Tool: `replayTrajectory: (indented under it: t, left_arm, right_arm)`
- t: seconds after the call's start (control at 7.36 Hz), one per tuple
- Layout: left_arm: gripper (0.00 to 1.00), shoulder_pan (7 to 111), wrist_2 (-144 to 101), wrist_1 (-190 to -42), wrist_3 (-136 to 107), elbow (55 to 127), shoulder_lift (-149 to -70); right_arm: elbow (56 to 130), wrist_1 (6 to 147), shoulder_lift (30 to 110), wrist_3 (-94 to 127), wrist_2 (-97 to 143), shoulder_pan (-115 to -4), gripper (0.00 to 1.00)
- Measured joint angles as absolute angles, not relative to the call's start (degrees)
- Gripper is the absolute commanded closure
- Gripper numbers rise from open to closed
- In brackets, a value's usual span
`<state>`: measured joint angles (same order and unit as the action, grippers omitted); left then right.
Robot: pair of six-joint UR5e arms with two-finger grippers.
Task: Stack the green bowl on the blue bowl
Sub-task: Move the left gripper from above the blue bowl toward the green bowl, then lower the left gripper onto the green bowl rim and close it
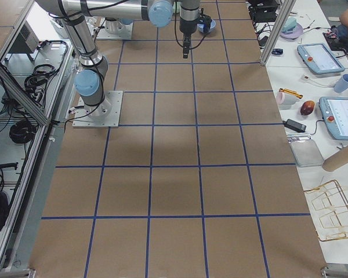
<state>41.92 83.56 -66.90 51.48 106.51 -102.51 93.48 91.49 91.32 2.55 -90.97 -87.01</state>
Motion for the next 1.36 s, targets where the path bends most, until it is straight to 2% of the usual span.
replayTrajectory:
  t: [0.82,1.22,1.36]
  left_arm:
    - [0.0,39.5,83.6,-58.8,52.1,110.3,-110.0]
    - [0.06,39.5,83.8,-58.5,52.2,110.8,-111.7]
    - [0.15,39.5,83.9,-58.5,52.2,110.8,-111.9]
  right_arm:
    - [93.5,91.5,91.3,2.5,-91.0,-87.0,0.0]
    - [93.4,91.5,91.3,2.5,-91.0,-87.0,0.0]
    - [93.4,91.5,91.3,2.5,-91.0,-87.0,0.0]
